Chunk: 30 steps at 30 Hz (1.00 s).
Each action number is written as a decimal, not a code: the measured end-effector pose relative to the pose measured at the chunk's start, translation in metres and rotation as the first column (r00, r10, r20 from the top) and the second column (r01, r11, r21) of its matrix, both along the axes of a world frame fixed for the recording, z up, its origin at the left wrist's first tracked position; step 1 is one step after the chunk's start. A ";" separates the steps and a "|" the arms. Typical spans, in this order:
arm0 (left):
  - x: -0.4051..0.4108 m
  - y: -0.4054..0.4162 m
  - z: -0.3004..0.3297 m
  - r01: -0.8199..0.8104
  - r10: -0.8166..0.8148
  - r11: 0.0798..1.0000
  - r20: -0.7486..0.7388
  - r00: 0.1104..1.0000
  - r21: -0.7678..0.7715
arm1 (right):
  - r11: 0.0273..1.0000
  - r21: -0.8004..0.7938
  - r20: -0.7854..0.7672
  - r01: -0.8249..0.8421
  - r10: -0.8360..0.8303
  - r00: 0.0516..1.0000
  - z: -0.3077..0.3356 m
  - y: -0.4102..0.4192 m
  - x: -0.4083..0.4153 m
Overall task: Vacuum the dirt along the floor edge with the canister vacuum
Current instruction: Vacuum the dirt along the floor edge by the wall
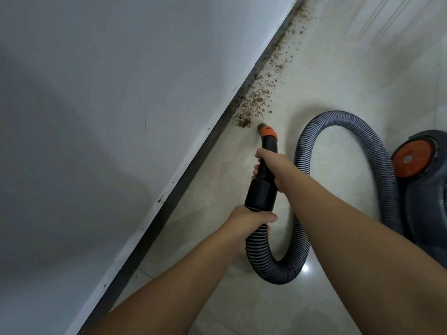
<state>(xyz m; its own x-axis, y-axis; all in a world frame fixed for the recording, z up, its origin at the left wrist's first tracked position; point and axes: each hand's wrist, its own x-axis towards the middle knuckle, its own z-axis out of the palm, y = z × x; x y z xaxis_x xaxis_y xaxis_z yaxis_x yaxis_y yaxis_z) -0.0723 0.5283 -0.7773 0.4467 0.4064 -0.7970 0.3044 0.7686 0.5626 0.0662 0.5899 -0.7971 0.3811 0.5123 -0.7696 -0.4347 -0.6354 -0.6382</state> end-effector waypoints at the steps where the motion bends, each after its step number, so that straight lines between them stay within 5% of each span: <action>1: 0.001 0.001 -0.001 -0.008 0.008 1.000 0.000 1.000 -0.002 | 1.000 0.003 0.001 -0.003 0.003 1.000 0.000 0.002 0.000; 14: -0.045 0.004 -0.010 -0.161 0.167 0.985 -0.124 0.978 0.054 | 0.991 0.056 -0.036 -0.121 0.124 0.992 0.007 0.019 -0.064; 30: -0.010 0.004 -0.011 -0.012 0.012 1.000 -0.014 1.000 0.016 | 1.000 0.005 0.014 0.001 -0.001 1.000 0.003 0.003 -0.017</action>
